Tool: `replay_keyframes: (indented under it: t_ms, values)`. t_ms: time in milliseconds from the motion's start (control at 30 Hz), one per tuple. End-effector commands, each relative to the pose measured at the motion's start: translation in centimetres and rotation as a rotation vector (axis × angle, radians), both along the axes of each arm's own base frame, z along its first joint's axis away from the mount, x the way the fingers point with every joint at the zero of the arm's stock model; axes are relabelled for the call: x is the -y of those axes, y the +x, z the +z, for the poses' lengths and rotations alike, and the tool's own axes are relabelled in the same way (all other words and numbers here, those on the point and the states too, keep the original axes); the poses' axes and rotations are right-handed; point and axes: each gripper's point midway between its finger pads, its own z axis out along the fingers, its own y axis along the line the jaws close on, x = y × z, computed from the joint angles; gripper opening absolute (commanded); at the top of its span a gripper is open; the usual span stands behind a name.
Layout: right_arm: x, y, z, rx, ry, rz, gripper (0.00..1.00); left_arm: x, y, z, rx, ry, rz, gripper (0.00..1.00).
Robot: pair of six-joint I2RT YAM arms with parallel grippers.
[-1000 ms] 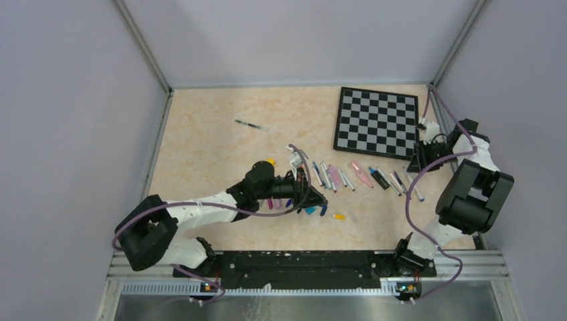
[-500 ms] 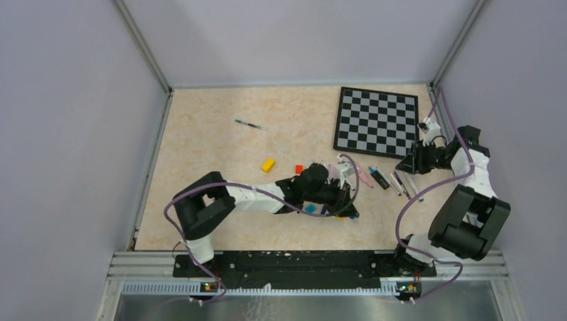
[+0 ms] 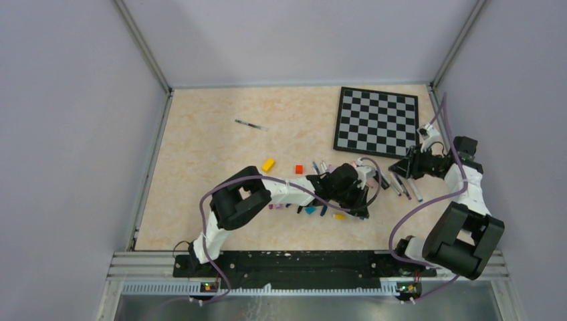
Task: Open the pen caps
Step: Place the pen cap at the center of the board.
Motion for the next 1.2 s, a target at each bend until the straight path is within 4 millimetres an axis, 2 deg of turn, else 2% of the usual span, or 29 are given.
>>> replay_keyframes:
  t_ms: [0,233,467,633,767,933,1133,1167]
  values:
    - [-0.2,0.7,1.0,0.082,0.004,0.019,0.35,1.0,0.7,-0.1,0.015,0.025,0.008,0.15]
    - [-0.4,0.5,0.8,0.084,0.010,0.027,0.35,1.3,1.2,-0.5,0.027,0.054,0.013,0.28]
    - [-0.4,0.4,0.8,0.086,0.016,0.031,0.35,1.4,1.5,0.7,0.049,0.040,0.015,0.38]
    - [-0.4,0.3,0.8,0.089,0.014,0.031,0.35,1.5,1.7,3.1,0.085,-0.008,0.019,0.39]
    - [-0.4,0.2,0.8,0.093,0.013,0.035,0.35,0.6,2.2,5.7,0.159,-0.061,0.039,0.39]
    - [-0.5,0.1,0.8,0.098,0.013,0.044,0.35,-2.2,3.8,9.2,0.329,-0.096,0.126,0.39]
    - [-0.6,0.0,0.7,0.106,0.008,0.051,0.35,-8.1,6.7,11.9,0.505,-0.043,0.340,0.55]
    - [-0.6,0.0,0.7,0.108,0.007,0.052,0.35,-9.4,7.1,11.7,0.528,-0.020,0.373,0.60]
